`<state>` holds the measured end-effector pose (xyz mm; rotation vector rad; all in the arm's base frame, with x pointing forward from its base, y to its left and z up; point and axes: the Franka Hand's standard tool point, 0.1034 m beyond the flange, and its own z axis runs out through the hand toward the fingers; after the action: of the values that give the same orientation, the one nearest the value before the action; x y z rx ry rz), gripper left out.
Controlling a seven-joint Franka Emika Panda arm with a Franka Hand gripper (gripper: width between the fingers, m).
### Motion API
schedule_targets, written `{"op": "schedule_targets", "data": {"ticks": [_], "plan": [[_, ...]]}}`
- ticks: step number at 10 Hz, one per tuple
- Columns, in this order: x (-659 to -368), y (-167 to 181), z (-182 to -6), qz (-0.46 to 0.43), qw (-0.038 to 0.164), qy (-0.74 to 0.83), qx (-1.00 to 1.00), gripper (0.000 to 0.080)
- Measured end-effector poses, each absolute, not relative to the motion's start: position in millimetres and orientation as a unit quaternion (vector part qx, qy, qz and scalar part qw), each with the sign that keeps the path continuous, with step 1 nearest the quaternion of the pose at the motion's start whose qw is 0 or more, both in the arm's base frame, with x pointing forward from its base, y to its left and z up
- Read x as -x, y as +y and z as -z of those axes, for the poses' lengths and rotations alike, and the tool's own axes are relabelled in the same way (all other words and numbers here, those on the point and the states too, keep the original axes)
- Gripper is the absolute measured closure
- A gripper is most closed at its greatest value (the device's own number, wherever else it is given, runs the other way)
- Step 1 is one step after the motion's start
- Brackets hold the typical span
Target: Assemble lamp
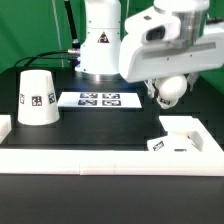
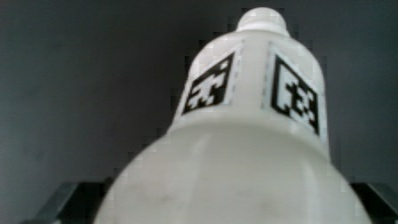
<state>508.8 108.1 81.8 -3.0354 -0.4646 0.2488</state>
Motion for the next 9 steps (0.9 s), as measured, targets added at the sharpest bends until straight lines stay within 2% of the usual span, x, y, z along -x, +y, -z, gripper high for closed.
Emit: {"op": "schedule_targets", "data": {"ticks": [2,5,8,9], "plan": [[-519.1,106.8,-93.5,-0.033,0.029,-0.15,0.988,0.0223],[-526.8,101.9,-89.3,0.08,0.024,-0.15,0.985,0.0223],[-527.3,96.2,-78.0,0.098,0.016,-0.203,0.974,0.0223],[-536.1,95.2,-88.4,0.108,0.014,-0.214,0.971,0.0223]]}}
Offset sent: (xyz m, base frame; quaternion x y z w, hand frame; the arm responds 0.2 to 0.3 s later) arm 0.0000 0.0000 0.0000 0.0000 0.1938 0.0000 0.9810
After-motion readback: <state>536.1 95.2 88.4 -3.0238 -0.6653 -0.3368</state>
